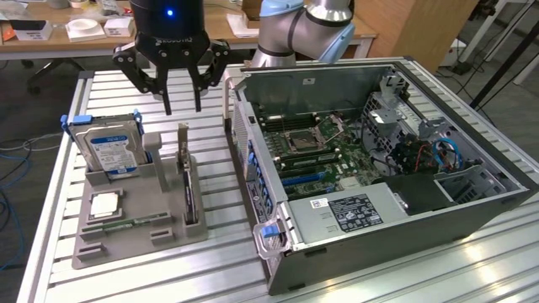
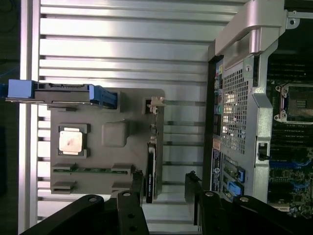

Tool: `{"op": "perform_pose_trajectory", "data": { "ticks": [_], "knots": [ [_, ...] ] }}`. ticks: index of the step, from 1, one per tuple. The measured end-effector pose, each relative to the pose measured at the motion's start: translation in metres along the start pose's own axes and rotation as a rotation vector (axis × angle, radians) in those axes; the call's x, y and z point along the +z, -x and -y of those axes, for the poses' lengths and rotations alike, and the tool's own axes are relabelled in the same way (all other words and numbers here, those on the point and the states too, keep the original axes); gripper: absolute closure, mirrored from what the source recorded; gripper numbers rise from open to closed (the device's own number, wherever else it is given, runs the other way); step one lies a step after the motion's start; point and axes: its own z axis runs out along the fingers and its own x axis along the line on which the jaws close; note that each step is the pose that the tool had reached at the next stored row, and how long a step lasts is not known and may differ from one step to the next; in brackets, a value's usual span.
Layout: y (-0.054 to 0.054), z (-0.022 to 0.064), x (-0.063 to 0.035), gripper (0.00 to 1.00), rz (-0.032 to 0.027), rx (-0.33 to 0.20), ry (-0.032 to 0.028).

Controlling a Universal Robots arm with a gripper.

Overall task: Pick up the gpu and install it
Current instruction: 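Pick up the gpu and move the gpu toward the slot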

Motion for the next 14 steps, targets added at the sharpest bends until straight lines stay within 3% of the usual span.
{"op": "perform_pose_trajectory", "data": {
  "ticks": [14],
  "knots": [
    [-0.002, 0.012, -0.0005, 0.53, 0.0, 0.0, 0.0]
  ]
}}
